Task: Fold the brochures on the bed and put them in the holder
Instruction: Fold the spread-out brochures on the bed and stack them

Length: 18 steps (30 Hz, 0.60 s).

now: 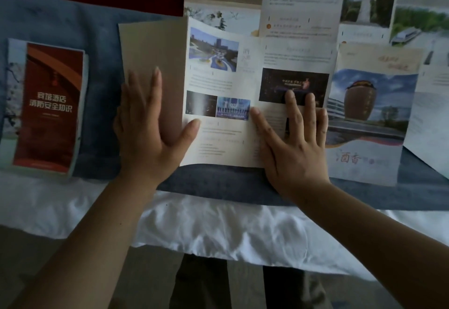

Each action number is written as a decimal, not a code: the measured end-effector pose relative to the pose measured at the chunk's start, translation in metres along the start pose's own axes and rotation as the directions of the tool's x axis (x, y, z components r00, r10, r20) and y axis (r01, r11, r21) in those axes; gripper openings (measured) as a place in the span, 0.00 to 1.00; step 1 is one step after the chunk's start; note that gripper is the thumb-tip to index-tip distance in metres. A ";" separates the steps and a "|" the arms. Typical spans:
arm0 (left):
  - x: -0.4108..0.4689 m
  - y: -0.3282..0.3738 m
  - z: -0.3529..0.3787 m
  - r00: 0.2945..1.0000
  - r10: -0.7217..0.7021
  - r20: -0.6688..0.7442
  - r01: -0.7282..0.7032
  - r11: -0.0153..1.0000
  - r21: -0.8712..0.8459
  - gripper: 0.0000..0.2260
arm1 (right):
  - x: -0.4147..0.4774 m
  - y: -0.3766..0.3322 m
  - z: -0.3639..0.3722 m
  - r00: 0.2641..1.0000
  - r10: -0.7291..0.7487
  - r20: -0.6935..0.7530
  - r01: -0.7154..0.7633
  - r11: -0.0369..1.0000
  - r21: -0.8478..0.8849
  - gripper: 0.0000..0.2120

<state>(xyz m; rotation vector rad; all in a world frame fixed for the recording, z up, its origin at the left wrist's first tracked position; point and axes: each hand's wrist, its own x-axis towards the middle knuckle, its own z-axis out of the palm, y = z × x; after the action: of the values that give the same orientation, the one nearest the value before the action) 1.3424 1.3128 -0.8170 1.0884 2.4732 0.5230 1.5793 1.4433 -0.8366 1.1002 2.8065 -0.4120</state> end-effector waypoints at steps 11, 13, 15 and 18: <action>-0.020 0.114 0.028 0.986 0.120 0.116 -0.111 0.991 -0.079 0.39 | -0.017 0.050 -0.018 0.976 -0.059 -0.212 0.119 0.952 0.281 0.19; -0.024 0.140 0.043 0.984 0.119 0.130 -0.113 0.992 -0.053 0.40 | -0.027 0.069 -0.020 0.962 -0.055 -0.268 0.110 0.975 0.194 0.17; -0.027 0.160 0.059 0.982 0.132 0.135 -0.132 0.991 -0.011 0.40 | -0.036 0.087 -0.023 0.957 0.006 -0.289 0.036 0.989 0.141 0.20; -0.033 0.183 0.084 0.973 0.165 0.163 -0.177 0.982 0.066 0.39 | -0.048 0.108 -0.028 0.956 0.109 -0.274 -0.083 0.991 0.105 0.26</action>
<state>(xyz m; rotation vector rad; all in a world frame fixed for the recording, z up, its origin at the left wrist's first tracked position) 1.5153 1.4182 -0.7947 1.3298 2.2938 0.3739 1.6879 1.4953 -0.8234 1.4116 2.9811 -0.4107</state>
